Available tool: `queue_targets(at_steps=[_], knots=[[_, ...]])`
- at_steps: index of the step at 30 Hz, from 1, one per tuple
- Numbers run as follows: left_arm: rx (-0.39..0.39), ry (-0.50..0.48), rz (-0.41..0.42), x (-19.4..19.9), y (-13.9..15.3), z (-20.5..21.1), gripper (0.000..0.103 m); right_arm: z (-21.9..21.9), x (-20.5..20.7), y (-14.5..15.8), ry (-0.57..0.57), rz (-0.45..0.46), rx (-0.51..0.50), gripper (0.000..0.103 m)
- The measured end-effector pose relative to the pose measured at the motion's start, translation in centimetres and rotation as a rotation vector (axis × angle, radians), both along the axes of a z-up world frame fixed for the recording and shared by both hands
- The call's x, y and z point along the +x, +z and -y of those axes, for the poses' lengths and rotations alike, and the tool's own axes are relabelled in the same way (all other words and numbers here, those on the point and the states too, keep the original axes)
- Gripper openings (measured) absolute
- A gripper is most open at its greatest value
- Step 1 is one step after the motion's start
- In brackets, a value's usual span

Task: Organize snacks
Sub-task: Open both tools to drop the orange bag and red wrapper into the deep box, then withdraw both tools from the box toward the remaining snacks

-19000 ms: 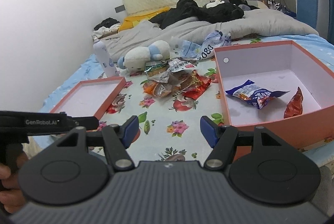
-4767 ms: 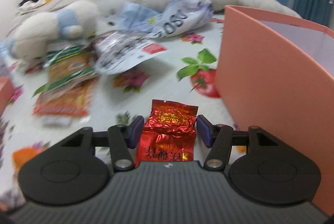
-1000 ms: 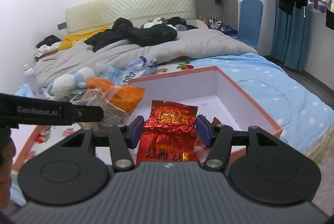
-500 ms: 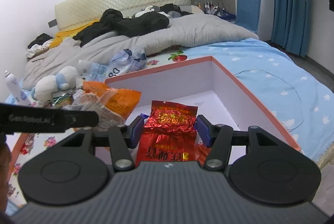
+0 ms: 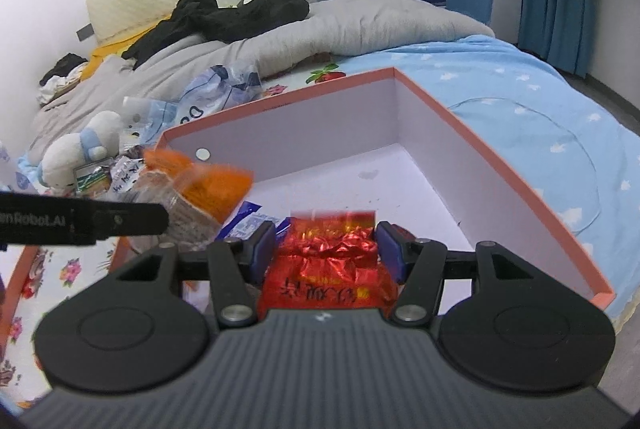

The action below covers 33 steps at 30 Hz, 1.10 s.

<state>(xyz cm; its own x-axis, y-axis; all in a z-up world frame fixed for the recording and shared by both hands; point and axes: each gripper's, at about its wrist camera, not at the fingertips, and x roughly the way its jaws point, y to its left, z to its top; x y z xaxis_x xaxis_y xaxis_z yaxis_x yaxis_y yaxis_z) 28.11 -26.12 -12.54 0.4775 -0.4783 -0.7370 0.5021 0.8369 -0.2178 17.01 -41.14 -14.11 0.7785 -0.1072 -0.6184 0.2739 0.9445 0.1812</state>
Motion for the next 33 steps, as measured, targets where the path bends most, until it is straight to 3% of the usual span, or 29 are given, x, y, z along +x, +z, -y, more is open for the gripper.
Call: queue_targets(at_steps=[2,20,33], knots=[[-0.009,0.002,0.009,-0.2,0.4,-0.5,0.055,-0.1,-0.2,0.2,-0.007,0.004,0.001,0.069],[-0.058,0.041,0.14,-8.9,7.3,-7.3,0.055,-5.3,-6.4,5.9,0.055,0.138,-0.026,0.069],[-0.074,0.123,0.17,-14.8,9.2,-13.9,0.055,-10.0,-10.8,7.4,0.142,0.196,-0.026,0.069]])
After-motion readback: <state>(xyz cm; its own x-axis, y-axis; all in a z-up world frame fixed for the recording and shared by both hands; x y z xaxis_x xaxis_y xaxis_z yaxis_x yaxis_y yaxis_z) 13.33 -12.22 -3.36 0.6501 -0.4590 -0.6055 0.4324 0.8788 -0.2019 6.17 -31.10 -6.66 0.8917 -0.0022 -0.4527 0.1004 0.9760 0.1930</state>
